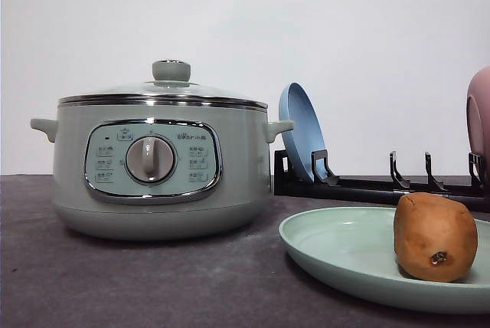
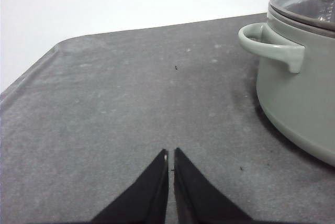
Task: Transfer potato from steamer to green plate
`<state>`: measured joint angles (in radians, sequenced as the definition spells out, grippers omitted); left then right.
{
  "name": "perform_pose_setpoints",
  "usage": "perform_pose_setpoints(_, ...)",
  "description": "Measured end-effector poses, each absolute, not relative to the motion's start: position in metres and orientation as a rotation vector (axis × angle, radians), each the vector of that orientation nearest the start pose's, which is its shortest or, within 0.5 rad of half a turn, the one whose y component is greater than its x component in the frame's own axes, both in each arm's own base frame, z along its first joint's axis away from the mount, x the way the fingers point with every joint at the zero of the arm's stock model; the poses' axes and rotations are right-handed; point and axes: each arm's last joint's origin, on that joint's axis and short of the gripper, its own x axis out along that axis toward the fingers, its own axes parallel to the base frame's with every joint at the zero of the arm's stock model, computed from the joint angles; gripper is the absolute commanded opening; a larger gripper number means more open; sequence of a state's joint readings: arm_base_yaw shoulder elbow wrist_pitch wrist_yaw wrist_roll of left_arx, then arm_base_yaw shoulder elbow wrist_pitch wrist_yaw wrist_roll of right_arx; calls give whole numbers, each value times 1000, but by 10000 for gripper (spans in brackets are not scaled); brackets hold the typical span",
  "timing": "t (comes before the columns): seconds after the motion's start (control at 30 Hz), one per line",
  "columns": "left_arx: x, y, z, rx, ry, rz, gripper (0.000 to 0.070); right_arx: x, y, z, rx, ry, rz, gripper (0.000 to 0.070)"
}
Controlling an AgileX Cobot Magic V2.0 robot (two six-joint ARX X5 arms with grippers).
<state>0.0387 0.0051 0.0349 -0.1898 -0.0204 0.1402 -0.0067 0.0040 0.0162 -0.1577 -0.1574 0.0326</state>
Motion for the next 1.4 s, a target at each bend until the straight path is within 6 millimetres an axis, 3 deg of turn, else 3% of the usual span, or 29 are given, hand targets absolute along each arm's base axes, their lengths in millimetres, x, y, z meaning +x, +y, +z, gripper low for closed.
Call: perform_pose_setpoints(1.4, 94, 4, 157, 138, 164, 48, 12, 96, 4, 154, 44, 148, 148, 0)
